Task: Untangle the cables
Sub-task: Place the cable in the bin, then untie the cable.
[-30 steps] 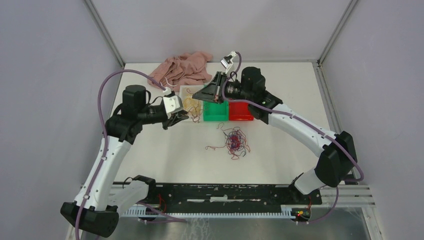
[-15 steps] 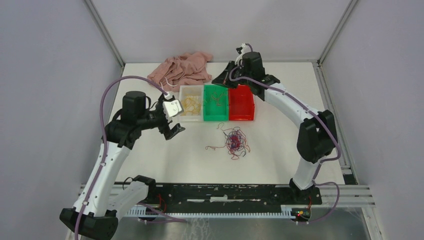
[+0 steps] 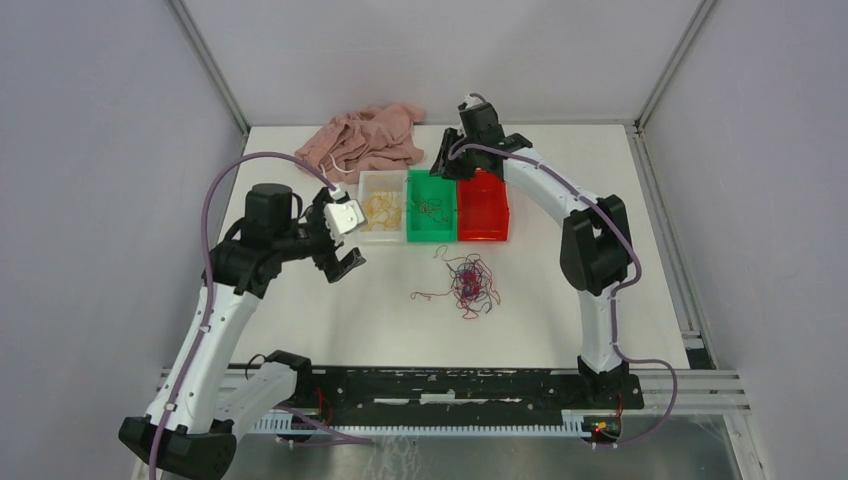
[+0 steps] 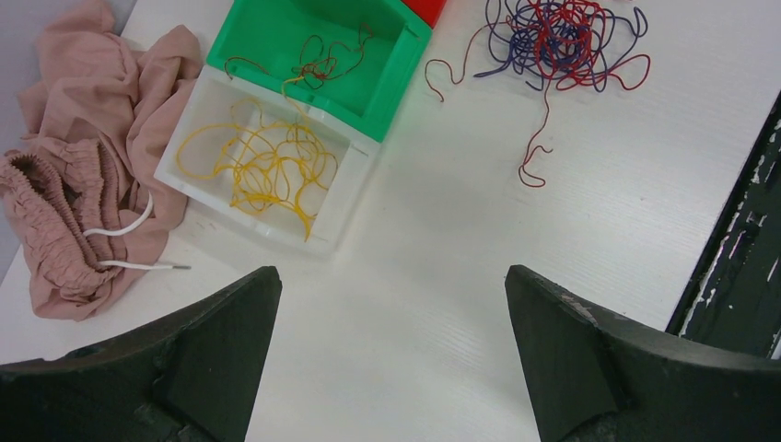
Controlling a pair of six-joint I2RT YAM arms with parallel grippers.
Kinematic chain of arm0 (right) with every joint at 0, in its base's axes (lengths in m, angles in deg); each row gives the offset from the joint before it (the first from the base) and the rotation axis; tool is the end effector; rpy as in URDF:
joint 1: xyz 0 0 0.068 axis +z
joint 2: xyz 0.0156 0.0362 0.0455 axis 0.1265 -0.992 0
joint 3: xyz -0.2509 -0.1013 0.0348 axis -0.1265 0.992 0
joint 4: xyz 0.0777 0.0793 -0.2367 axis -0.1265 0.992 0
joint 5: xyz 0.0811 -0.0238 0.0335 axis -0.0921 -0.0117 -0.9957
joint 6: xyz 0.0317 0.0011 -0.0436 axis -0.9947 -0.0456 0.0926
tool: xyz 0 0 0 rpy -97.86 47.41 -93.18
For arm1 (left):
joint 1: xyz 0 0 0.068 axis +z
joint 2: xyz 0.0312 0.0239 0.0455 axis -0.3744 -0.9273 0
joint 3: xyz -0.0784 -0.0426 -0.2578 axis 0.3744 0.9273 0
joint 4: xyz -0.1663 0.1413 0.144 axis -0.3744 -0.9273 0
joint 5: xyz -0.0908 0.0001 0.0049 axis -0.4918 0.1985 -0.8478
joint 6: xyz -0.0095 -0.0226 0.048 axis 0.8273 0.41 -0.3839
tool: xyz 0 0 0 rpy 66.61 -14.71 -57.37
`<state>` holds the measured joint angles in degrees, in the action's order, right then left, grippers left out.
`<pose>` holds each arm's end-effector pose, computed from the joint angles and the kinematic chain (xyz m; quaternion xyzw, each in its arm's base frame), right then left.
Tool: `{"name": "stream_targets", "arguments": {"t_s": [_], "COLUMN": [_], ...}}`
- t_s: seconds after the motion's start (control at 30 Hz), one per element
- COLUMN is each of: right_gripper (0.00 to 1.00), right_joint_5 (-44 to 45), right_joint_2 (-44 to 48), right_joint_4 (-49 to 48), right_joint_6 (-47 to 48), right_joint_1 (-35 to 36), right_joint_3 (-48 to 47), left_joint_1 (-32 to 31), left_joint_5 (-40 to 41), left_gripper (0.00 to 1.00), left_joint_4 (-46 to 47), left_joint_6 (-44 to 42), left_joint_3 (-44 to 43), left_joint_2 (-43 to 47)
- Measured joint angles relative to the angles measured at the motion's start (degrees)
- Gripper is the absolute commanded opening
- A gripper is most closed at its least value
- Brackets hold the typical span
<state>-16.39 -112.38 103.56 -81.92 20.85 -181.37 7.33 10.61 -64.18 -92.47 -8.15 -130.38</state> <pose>0.4266 0.2363 0.2689 0.0504 0.9008 0.3129 0.2969 0.1634 -0.0629 0.3576 0.5171 0.7023 -0.1509 0.4654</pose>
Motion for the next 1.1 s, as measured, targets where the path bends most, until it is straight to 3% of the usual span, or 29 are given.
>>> {"name": "stream_targets", "arguments": {"t_s": [0.2, 0.33, 0.6, 0.8, 0.97, 1.1], "right_gripper": [0.55, 0.57, 0.54, 0.53, 0.41, 0.40], "right_joint_5": [6.21, 10.36, 14.88, 12.81, 9.99, 8.66], "right_joint_2": [2.95, 10.84, 34.45, 41.75, 44.59, 44.17], "right_joint_4": [5.05, 5.66, 3.78, 4.24, 3.56, 0.24], "right_joint_6": [3.89, 5.97, 7.45, 5.51, 4.37, 4.37], "right_joint_1": [0.35, 0.63, 2.86, 4.57, 4.52, 4.52], "right_joint_3": [0.07, 4.74, 31.52, 52.89, 58.38, 58.36], "left_joint_1": [0.00, 0.00, 0.00, 0.00, 0.00, 0.00], "left_joint_5": [0.20, 0.57, 1.27, 1.38, 1.38, 1.38], "left_gripper": [0.99, 0.99, 0.99, 0.99, 0.99, 0.99], "left_joint_4": [-0.28, -0.33, -0.31, -0.52, -2.03, -3.28], "left_joint_6": [-0.02, -0.02, -0.02, -0.33, -2.01, -2.73], "left_joint_3": [-0.44, -1.77, -2.56, -2.56, -2.56, -2.58], "left_joint_2": [-0.42, -1.51, -2.40, -3.45, -3.93, -3.96]}}
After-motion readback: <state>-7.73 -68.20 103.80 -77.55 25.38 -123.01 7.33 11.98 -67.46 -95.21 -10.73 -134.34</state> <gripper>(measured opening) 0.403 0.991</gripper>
